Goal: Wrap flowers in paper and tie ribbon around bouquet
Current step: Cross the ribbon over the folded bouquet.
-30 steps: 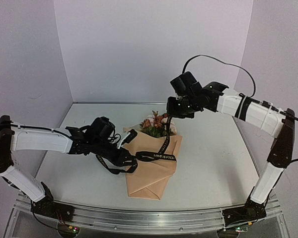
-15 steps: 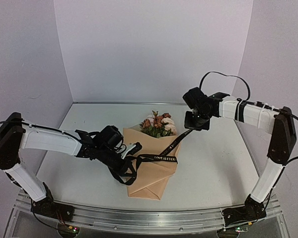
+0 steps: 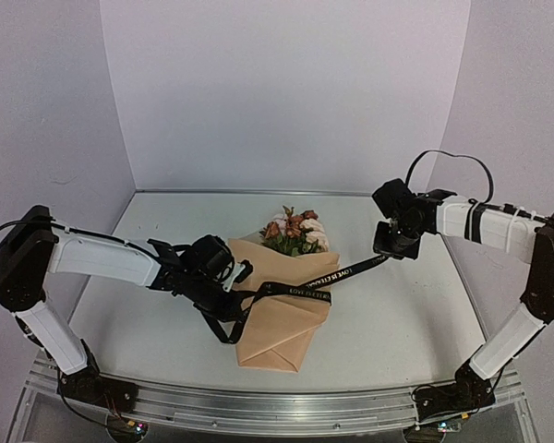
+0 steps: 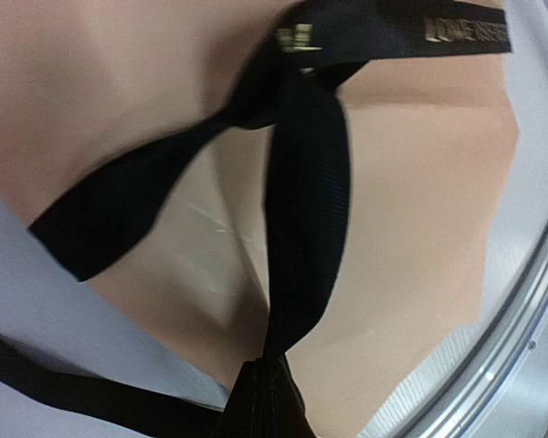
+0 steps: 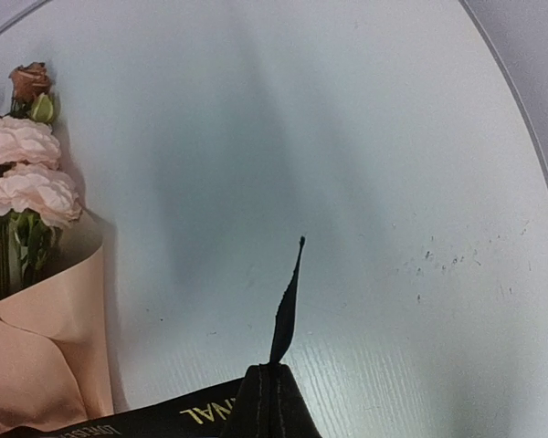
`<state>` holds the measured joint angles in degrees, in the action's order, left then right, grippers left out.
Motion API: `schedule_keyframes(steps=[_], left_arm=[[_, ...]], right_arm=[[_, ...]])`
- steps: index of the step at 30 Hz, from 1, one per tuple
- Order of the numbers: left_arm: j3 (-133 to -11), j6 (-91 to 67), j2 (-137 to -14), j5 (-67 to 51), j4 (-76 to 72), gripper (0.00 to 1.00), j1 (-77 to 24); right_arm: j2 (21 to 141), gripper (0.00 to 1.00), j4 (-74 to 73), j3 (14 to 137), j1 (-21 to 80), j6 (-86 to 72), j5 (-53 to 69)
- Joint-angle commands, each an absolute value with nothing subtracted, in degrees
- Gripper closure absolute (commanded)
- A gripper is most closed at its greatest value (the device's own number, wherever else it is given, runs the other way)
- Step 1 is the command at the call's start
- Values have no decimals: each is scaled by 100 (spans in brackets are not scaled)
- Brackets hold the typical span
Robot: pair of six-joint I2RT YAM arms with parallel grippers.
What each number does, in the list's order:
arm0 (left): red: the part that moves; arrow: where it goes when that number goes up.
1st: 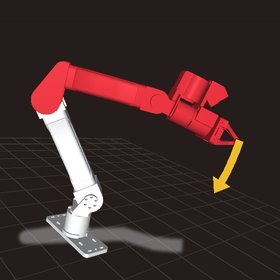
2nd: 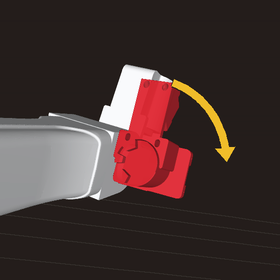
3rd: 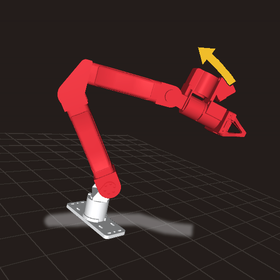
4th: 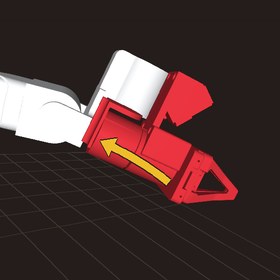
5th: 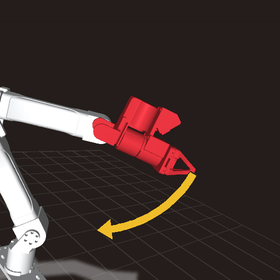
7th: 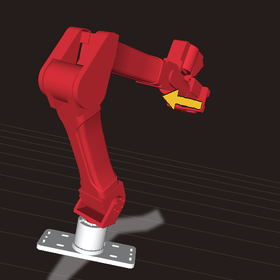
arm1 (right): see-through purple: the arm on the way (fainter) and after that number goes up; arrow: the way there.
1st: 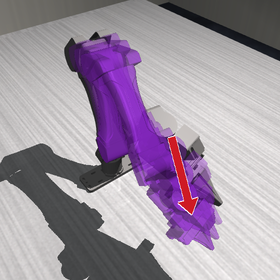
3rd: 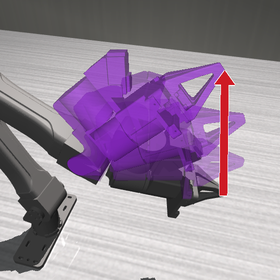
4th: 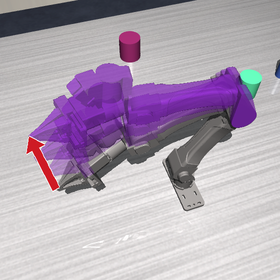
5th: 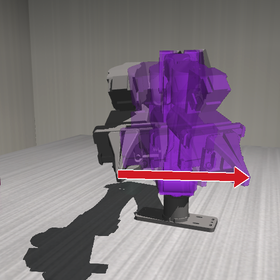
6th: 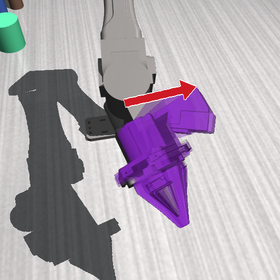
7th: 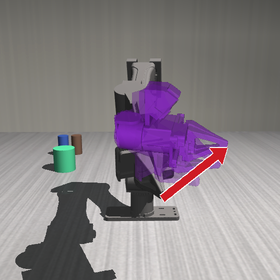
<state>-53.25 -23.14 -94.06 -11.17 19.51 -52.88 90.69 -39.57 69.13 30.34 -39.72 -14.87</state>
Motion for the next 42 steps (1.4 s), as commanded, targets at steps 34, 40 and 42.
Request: schedule_keyframes(steps=[34,40,42], left_arm=[[-4140,-3903,-8435,1089,2529,100,-2758],[-3825,-3953,-7942,958,2418,100,-2054],[-3850,-3910,-7791,936,2415,100,-1951]], right_arm=[[8393,100,-3463,4829,1109,-4578,-1316],[8358,100,-3469,4626,422,-4609,-1228],[8337,100,-3467,4626,224,-4583,-1183]])
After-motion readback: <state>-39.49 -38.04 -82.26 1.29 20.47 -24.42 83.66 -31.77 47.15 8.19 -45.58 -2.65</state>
